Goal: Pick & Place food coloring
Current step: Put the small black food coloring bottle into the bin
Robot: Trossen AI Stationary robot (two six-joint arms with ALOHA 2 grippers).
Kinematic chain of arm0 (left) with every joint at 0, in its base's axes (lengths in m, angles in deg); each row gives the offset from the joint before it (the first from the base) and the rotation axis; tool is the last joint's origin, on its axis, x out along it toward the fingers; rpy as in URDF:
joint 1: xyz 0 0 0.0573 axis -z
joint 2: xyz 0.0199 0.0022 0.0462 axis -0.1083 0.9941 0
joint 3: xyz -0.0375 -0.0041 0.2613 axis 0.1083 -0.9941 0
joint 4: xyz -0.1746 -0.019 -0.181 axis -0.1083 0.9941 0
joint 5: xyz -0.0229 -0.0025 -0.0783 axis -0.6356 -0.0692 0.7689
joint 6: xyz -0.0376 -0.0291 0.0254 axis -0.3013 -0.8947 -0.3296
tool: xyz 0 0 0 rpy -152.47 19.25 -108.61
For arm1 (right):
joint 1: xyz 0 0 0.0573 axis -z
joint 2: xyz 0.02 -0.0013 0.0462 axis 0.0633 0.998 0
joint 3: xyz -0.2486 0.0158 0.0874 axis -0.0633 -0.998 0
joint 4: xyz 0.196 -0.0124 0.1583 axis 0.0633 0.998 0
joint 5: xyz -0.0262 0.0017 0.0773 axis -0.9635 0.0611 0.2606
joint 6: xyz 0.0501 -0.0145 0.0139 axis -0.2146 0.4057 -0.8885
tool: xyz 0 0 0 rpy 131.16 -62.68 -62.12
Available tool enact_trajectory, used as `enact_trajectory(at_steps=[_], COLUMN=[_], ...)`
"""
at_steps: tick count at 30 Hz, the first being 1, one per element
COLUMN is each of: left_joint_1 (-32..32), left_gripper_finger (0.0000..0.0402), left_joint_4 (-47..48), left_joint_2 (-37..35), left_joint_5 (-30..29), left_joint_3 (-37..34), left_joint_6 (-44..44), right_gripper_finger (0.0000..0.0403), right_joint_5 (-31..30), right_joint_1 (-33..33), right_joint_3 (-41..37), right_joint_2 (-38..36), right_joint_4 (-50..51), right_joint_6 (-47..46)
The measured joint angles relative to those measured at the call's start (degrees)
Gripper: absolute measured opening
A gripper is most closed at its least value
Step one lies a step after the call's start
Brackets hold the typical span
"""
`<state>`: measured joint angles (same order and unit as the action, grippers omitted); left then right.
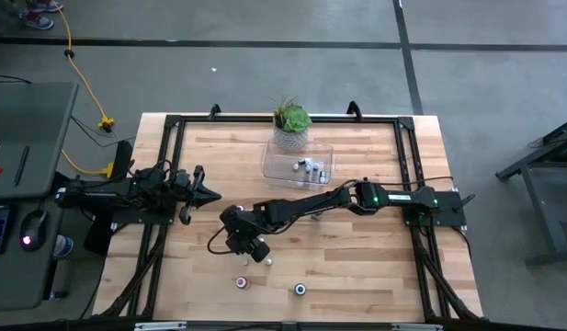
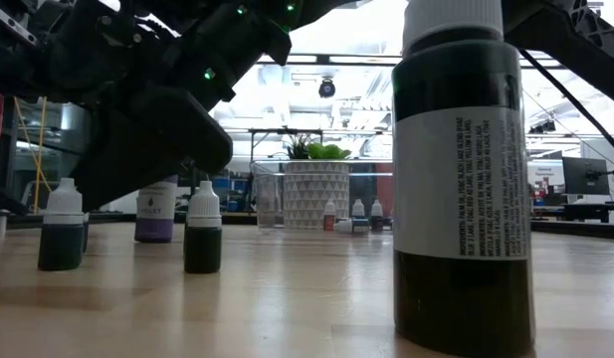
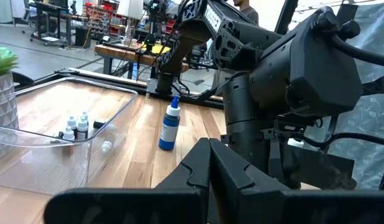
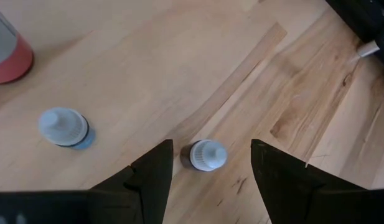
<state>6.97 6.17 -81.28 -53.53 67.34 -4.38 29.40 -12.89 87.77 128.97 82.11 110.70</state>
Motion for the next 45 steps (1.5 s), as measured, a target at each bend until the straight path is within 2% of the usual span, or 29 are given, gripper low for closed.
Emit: enact_trajectory(at_steps=[9, 22, 39, 45], left_joint_1=[0.01, 0.00, 0.01, 0.01], left_gripper_finger=[0.0000, 0.0000, 0.0000, 0.0000], left_joint_4=[0.00, 0.00, 0.00, 0.00], left_joint_2=[-0.01, 0.01, 0.01, 0.00], left_joint_5=[0.02, 0.00, -0.02, -0.02], left_joint_3=[0.00, 0.01, -0.01, 0.00], left_joint_6=[0.00, 0.00, 0.00, 0.00], right_gripper_finger=[0.0200, 0.0122, 0.0059, 0.0050], right_joint_5=[0.00, 0.35, -0.09, -0.53], right_joint_1=[0.00, 0.00, 0.00, 0.00], right_joint_3=[0.00, -0.02, 0.00, 0.04], right_joint_2=[0.00, 0.57, 0.55, 0.54], right_joint_4=[0.04, 0.39, 0.22, 0.17], right_joint_6=[0.00, -0.11, -0.74, -3.47])
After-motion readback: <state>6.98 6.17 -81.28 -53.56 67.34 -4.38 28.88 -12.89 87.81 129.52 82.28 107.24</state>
